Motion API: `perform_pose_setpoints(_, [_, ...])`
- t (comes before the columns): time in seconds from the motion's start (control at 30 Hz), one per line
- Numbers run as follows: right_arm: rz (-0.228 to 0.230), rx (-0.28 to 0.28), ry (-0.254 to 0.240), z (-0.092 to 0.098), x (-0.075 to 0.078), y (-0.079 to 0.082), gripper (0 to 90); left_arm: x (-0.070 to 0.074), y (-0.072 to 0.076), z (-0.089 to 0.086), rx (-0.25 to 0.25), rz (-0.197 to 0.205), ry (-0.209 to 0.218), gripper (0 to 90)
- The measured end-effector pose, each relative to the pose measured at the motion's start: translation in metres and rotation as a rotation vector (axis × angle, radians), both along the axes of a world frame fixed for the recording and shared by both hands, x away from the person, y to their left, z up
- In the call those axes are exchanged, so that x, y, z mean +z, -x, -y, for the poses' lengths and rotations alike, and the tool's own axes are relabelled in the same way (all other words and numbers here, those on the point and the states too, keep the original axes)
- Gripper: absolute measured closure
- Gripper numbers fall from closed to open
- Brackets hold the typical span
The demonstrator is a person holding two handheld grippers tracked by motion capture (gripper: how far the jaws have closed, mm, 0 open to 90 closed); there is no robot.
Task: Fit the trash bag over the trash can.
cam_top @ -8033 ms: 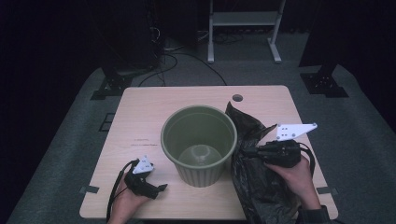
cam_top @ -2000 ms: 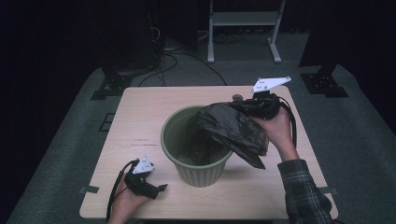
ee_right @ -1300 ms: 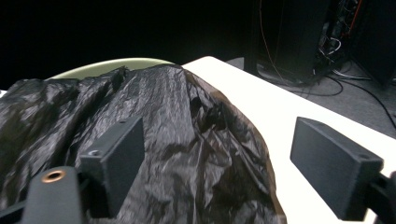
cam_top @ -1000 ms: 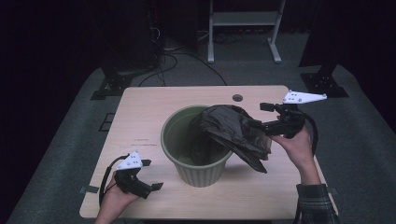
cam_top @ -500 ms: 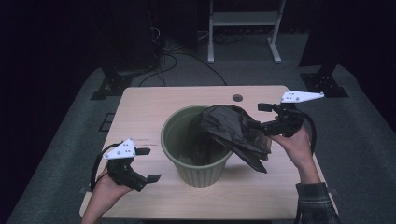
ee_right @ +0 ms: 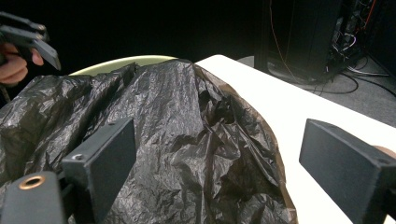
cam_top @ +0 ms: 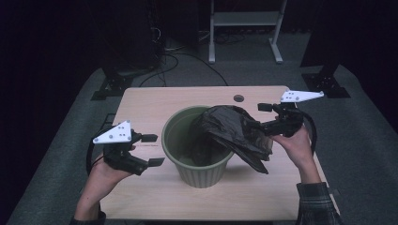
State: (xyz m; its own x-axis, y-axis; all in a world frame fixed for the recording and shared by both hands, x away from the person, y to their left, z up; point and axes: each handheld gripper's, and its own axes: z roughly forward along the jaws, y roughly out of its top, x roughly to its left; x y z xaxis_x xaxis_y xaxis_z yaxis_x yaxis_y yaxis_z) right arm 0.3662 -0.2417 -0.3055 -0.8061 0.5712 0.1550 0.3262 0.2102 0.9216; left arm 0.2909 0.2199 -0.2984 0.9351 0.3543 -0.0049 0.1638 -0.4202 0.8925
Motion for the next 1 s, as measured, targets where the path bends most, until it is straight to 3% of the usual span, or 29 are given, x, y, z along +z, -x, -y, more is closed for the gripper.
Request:
perform_pose_setpoints(0.33, [0.000,0.015,-0.001,-0.004,0.000,0.000,9.4,0.024,-0.016,0.043,-0.087,0.040,-0.044,22.7])
perform_pose_setpoints(0.6, [-0.001,0.027,-0.001,-0.008,-0.001,-0.001,9.5,0.035,-0.031,0.074,-0.134,0.066,-0.052,32.0])
perform_pose_setpoints(1.0, [0.000,0.031,-0.008,-0.007,-0.003,0.001,9.5,0.023,-0.057,0.120,-0.169,0.064,-0.135,40.9])
